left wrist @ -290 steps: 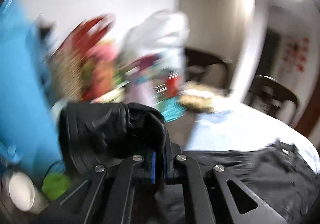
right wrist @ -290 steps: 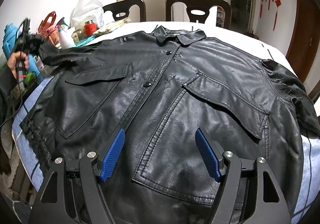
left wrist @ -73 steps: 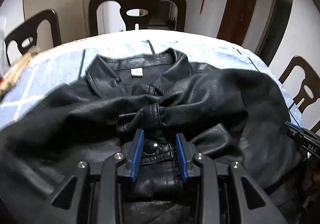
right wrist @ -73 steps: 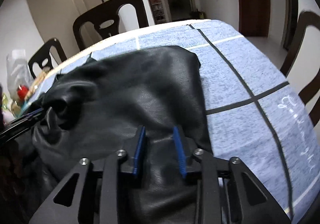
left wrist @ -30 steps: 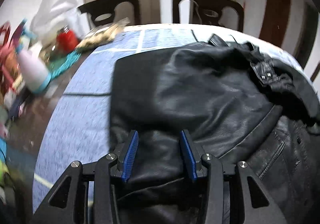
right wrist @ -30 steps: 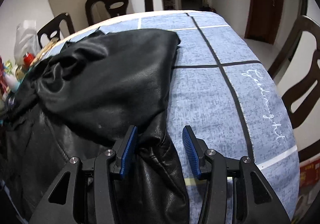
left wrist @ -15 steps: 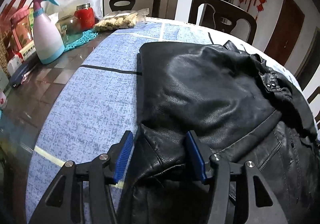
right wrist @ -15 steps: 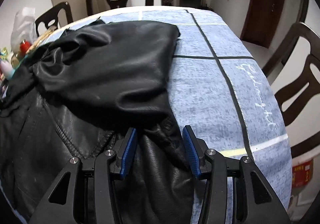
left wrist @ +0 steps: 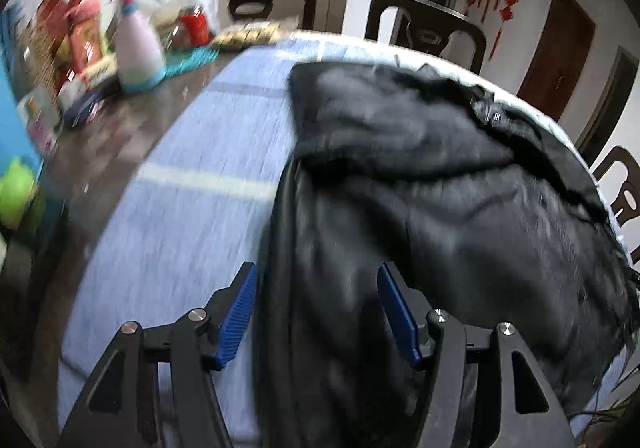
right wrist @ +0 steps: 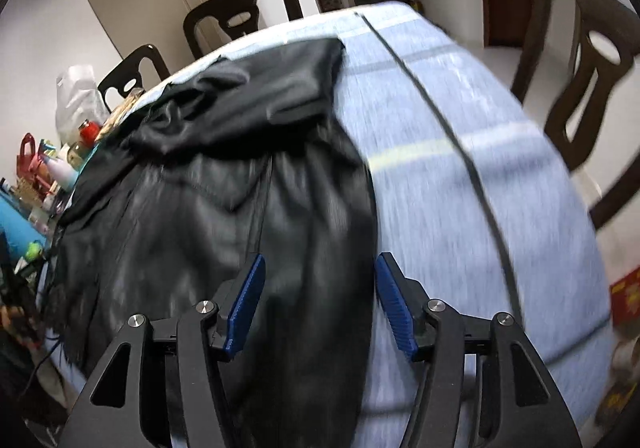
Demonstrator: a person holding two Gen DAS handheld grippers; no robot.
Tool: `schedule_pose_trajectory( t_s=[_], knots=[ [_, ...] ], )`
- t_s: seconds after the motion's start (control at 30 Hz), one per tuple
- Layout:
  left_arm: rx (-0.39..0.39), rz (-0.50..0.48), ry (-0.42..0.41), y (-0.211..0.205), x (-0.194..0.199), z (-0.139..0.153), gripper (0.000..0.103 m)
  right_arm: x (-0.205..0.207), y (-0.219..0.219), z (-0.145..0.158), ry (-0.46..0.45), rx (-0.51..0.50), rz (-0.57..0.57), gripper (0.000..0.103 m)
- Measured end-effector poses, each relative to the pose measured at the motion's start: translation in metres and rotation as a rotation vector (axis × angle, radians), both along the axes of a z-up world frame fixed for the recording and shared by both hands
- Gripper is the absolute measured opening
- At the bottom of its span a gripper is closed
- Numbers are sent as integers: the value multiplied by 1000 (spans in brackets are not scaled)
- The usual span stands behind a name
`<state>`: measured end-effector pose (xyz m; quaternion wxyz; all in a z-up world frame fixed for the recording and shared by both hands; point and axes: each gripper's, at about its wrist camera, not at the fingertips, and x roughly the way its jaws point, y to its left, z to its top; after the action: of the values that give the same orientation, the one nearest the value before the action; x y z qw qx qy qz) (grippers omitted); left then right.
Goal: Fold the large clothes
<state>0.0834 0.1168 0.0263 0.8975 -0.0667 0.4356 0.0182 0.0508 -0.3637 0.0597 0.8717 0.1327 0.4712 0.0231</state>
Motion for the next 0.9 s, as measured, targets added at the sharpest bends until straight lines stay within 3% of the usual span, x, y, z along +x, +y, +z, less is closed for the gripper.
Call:
schedule_pose_trajectory(
  t_s=[0.1, 0.43, 0.5, 0.53, 0.63, 0.7, 0.77, 0.9],
  knots=[
    [6, 11, -15, 2, -23, -4, 65, -23, 6, -2, -10, 10, 10, 60],
    [-142, -32, -39, -3, -70, -3, 65, -54, 24, -4, 0, 158, 90, 61],
    [-136, -30, -47, -6, -71, -4, 65, -55, 19, -6, -6, 198, 55, 55],
    [-140, -22, -50, -6, -71, -4, 65, -55, 17, -7, -5, 211, 36, 44],
    [-118, -10, -41, -8, -69, -3, 52, -51, 12, -12, 18, 216, -7, 20],
    [-123, -10, -41, -7, -69, -2, 31, -54, 9, -11, 13, 238, -14, 13],
    [-171, -5, -62, 1, -72, 2, 14, -58, 4, -10, -9, 294, -30, 11],
    [-340, 74, -145, 39, -84, 15, 7, -70, -11, -1, -83, 400, -56, 9]
  ],
)
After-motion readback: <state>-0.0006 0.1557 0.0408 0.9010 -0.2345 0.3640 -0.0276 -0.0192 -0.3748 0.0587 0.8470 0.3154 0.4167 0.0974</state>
